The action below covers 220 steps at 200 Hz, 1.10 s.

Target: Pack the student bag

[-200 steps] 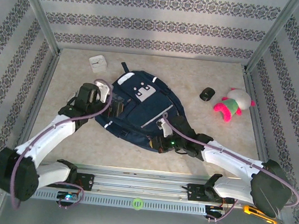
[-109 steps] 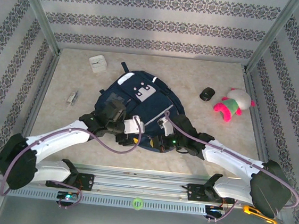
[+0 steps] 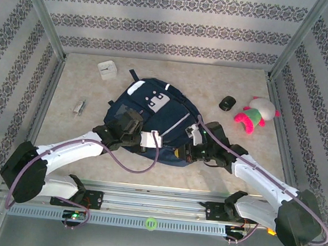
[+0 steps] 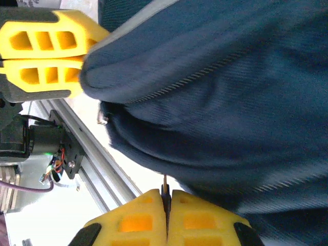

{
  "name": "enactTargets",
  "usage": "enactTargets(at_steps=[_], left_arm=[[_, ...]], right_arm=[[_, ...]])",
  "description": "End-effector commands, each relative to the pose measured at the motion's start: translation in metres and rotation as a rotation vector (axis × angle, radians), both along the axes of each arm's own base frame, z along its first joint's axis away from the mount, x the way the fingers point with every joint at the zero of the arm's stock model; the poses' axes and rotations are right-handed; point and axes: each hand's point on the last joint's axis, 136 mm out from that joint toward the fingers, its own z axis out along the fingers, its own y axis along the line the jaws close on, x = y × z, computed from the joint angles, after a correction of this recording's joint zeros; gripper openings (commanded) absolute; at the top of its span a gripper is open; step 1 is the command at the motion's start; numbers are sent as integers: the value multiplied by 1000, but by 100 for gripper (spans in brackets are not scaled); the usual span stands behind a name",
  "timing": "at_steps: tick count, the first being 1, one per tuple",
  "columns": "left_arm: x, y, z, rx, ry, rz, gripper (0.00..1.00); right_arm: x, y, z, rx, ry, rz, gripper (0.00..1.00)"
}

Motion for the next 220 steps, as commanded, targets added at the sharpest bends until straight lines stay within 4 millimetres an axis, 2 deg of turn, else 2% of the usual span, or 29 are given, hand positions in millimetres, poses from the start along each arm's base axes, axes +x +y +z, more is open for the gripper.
enactTargets(at_steps=[1,33,73,106,114,124,130,145,149,159,165,179,196,220], left_arm=[[-10,41,-23,164,45,37,0],[-7,53,-27,202,54,59,0],[-1,75,-21,231,51,97,0],[3,96,-10,226,45,139,0],[6,99,-5,213,36,159,5],[7,99,-1,195,36,177,19],[4,95,3,168,56,180,30],[-9,78,22,41,135,168,41],[-11,72,27,5,149,168,47],[-14,58,38,-61,142,184,59],[-15,51,42,-83,122,189,63],[-25,30,49,-128,97,156,68],[-34,3,55,-165,125,123,68],[-30,-28,54,-154,132,126,68]], right_arm=[[-9,-22,-7,-44,84,-18,0],[-8,-26,-5,-54,89,-4,0],[-4,-30,-7,-85,85,-13,0],[-15,0,-2,-58,58,52,0],[-18,7,-1,-50,50,62,0],[-18,15,-1,-24,44,65,0],[-18,18,0,-9,41,62,0],[-16,20,-1,3,39,62,0],[-17,20,-2,1,39,64,0],[-17,19,-4,-5,40,70,0],[-17,19,-4,-6,42,73,0],[-18,20,-5,-6,48,80,0],[-17,20,-5,-6,46,85,0],[-16,21,-7,-9,46,92,0]])
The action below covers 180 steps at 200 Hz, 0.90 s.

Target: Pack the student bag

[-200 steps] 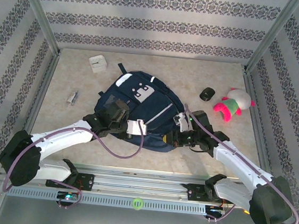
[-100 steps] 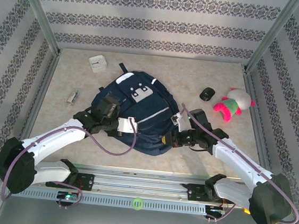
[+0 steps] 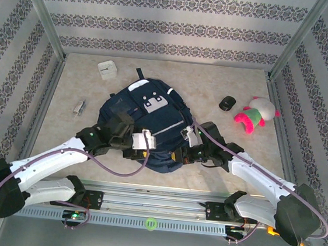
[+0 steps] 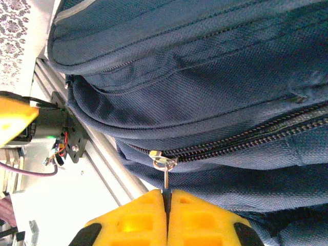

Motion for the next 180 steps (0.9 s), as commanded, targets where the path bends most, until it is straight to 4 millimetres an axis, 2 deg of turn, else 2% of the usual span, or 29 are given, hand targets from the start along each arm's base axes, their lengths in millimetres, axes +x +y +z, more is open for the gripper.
enactTargets(at_steps=[1,24,44,59,79,99,125,140,180], left_arm=[[14,-32,15,-62,3,67,68],[16,-53,-8,19,21,25,69],[29,-53,-30,117,22,55,66],[29,-48,-39,181,17,27,53],[24,-41,-43,201,-1,-9,19],[18,-24,-43,201,26,-28,3],[4,1,-42,213,63,-63,0],[-3,17,-44,231,54,-78,0],[-12,54,-39,242,52,-51,1]], right_arm=[[-1,1,-3,4,8,9,0],[0,1,-3,5,10,13,0],[0,1,-2,9,7,12,0],[1,-2,-1,9,3,2,0],[5,-9,-1,9,5,-26,0],[9,-19,-2,9,5,-54,0],[14,-35,-9,-7,10,-95,0],[15,-36,-11,-5,16,-97,0],[8,-8,-4,45,-30,-44,0]])
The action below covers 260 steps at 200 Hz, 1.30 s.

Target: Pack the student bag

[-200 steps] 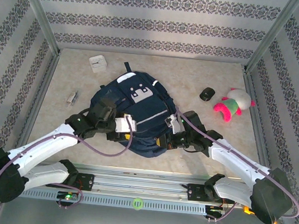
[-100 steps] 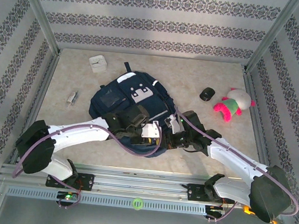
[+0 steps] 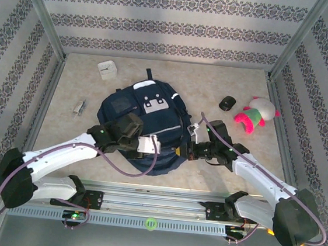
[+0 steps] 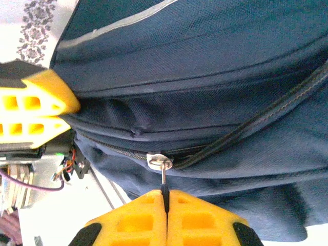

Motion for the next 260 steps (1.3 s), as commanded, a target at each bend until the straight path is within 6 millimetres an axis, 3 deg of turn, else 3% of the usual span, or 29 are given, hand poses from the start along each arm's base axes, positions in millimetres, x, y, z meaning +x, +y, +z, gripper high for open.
enactTargets(at_steps=[1,19,32,46,65,85,106,132,156,162,179,197,242,260], left_arm=[[-9,48,-15,131,27,42,2],[-3,58,-9,137,-3,95,15],[0,53,1,91,3,127,43],[4,36,18,-12,34,173,56],[9,9,35,-111,39,222,60],[8,-18,38,-126,8,216,63],[9,-38,24,-82,25,205,66],[11,-45,0,-19,54,201,67],[14,-40,-18,29,43,210,64],[14,-38,-22,36,45,212,57],[8,-40,-23,22,64,189,21],[1,-48,-18,-47,101,170,6],[-2,-67,-9,-171,166,172,0],[-2,-69,-8,-175,171,169,0]], right_arm=[[-9,6,-11,-29,16,2,0],[-13,14,-10,-29,9,21,0],[-13,17,-9,-23,2,24,0],[-13,18,-8,-19,-1,26,0],[-13,19,-9,-22,3,28,0],[-13,19,-10,-22,4,28,0],[-13,20,-9,-21,3,32,0],[-14,20,-11,-24,4,33,0],[-15,20,-12,-25,5,33,0],[-15,19,-12,-27,7,31,0],[-16,18,-16,-40,8,27,0],[-18,19,-23,-56,15,29,0],[-16,18,-35,-106,15,10,0],[-15,17,-40,-128,16,8,6]])
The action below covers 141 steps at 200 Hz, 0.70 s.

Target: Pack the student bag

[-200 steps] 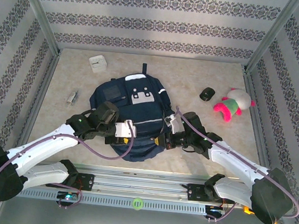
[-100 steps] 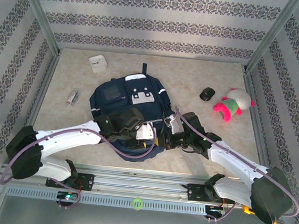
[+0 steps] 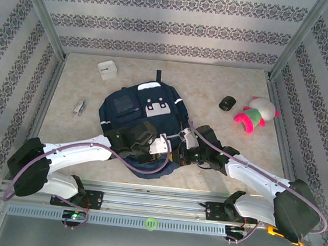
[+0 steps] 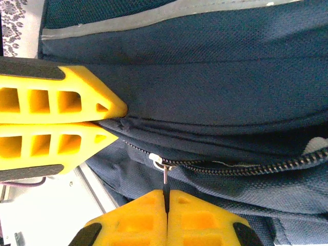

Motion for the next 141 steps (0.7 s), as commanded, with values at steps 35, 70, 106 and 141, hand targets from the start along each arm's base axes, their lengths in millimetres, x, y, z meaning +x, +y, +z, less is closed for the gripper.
enactTargets(at_steps=[35,70,106,141], left_arm=[[-5,-26,28,-162,18,-41,0],[-5,-28,38,-195,12,-42,0],[-4,-30,45,-219,4,-38,0],[-3,-30,52,-237,-3,-32,0]], right_arm=[[2,-4,-21,-79,-1,-18,11],[8,-4,-18,-84,-28,-34,13],[8,-7,-23,-104,-24,-45,16],[6,-13,-29,-131,-23,-60,23]])
